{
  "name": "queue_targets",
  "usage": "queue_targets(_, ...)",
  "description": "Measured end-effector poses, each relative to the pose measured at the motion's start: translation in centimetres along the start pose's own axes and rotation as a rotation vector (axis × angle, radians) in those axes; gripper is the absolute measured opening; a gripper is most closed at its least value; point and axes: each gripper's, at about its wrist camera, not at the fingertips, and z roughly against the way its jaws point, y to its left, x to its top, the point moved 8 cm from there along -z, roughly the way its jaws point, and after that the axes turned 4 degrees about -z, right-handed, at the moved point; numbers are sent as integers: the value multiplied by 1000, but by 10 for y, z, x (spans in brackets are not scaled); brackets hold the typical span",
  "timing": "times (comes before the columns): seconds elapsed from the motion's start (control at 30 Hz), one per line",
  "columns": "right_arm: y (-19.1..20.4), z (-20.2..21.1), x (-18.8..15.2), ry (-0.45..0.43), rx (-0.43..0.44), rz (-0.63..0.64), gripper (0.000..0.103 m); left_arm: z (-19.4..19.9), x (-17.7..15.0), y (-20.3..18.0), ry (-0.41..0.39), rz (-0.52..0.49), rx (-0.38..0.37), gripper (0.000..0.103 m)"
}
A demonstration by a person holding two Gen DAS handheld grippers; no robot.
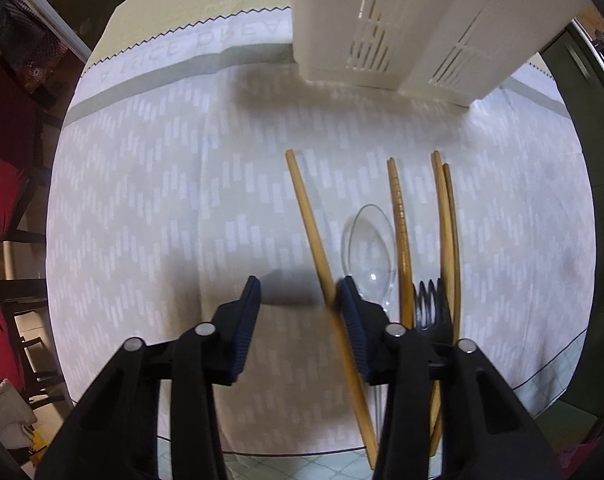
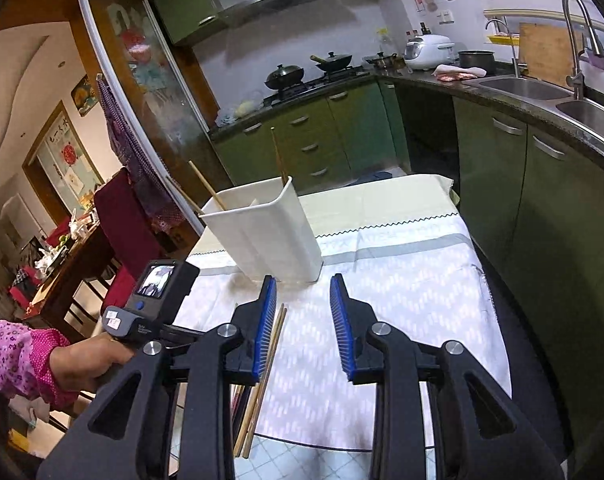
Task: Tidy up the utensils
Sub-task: 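Move both open tools back down to the remaining utensils, then close the left tool on a wooden chopstick while the right tool grasps another chopstick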
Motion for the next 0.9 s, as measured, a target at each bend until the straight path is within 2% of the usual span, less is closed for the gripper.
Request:
queue_targets(0.1, 7, -10, 0, 29, -3, 9, 33, -1, 3, -15, -14, -28, -3, 25)
queue_targets(0.17, 11, -21, -4, 65, -23, 19, 33, 2, 5, -29, -23, -91, -11, 10)
queue_targets(0.27, 16, -39, -14, 123, -41, 29, 33, 2, 8, -44, -32, -180, 5, 8)
queue_targets(0.4, 24, -65, -29, 212, -72, 65, 33, 1, 1, -50, -6, -251, -26, 8)
queue_targets(0.67, 32, -167, -77, 498, -136, 92, 31, -2, -5, -33, -4, -259, -29, 8)
queue_targets(0.73, 31, -187, -85, 528, -174, 107, 26, -2, -5, -34, -6, -267, -35, 8)
queue_targets(0.9, 32, -217, -99, 587, -225, 118, 26, -2, -9, -12, -16, -274, -56, 9)
